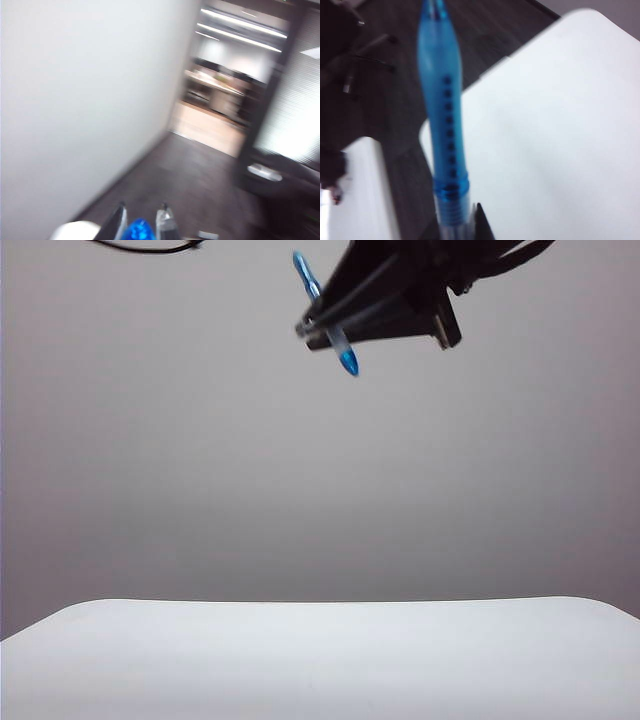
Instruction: Pick up the pen and remove the cap.
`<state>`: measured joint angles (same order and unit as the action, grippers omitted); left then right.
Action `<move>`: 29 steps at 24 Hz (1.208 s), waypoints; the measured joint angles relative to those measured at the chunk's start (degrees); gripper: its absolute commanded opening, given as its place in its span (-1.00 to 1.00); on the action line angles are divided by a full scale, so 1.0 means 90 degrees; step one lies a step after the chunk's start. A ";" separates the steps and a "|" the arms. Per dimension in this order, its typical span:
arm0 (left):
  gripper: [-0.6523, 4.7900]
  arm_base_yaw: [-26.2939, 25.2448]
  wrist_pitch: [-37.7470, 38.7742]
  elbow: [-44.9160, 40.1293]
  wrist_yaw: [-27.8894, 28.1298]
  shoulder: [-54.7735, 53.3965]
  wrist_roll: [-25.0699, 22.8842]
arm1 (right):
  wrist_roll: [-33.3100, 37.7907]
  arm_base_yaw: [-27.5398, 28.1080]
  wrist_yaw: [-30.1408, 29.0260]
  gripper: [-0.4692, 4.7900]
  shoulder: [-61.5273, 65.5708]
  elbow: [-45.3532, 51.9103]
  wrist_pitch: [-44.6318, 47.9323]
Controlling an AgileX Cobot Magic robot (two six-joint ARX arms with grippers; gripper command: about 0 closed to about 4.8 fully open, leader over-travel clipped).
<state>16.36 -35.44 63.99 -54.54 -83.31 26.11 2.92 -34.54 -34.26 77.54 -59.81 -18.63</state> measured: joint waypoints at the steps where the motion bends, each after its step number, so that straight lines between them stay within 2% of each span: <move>1: -0.78 -0.0153 0.0209 0.0002 0.0270 0.0000 -0.0027 | -0.0002 0.0000 0.0228 -0.83 0.0000 0.0000 -0.0124; 2: -0.78 -0.0262 0.0461 0.0002 0.0457 0.0002 -0.0078 | -0.0002 0.0002 0.0542 -0.83 0.0000 0.0002 -0.0267; 4: -0.78 -0.0413 0.2198 0.0000 0.1173 -0.0002 -0.1001 | -0.0002 0.0027 0.1690 -0.83 0.0007 0.0002 -0.0712; 5: -0.78 -0.0372 0.2866 0.0000 0.1479 -0.0002 -0.1464 | -0.0002 0.0032 0.1984 -0.83 0.0029 0.0000 -0.0814; 6: -0.78 -0.0299 0.3684 0.0000 0.1948 -0.0005 -0.2076 | -0.0002 0.0051 0.2227 -0.83 0.0080 0.0002 -0.0916; 7: -0.78 -0.0124 0.4692 0.0000 0.2761 -0.0044 -0.2788 | -0.0002 0.0114 0.2399 -0.83 0.0165 0.0005 -0.1030; 9: -0.78 0.0090 0.5603 0.0000 0.3548 -0.0194 -0.3286 | -0.0002 0.0245 0.2531 -0.83 0.0291 0.0002 -0.1066; 12: -0.77 0.0282 0.6339 -0.0007 0.3968 -0.0440 -0.3475 | -0.0002 0.0367 0.2684 -0.83 0.0578 0.0000 -0.1076; 14: -0.66 0.0476 0.6815 0.0002 0.4418 -0.0974 -0.3514 | -0.0002 0.0593 0.2735 -0.83 0.0945 0.0002 -0.1304; 16: -0.65 0.0520 0.7055 0.0000 0.4483 -0.1348 -0.3519 | -0.0002 0.0675 0.2871 -0.83 0.1146 0.0002 -0.1353; 22: -0.65 0.0614 0.7235 -0.0002 0.4503 -0.2244 -0.3519 | -0.0214 0.0860 0.3356 -0.83 0.1634 0.0000 -0.1358; 27: -0.65 0.0644 0.7213 0.0000 0.4522 -0.2759 -0.3517 | -0.0335 0.0981 0.3470 -0.83 0.2278 0.0000 -0.1292; 29: -0.52 0.0646 0.7247 -0.0005 0.4524 -0.2863 -0.3519 | -0.0495 0.1039 0.3492 -0.83 0.2725 0.0005 -0.1319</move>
<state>22.17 29.78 63.94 -13.82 -109.08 -5.56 -1.54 -25.19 -2.83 102.06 -59.77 -30.50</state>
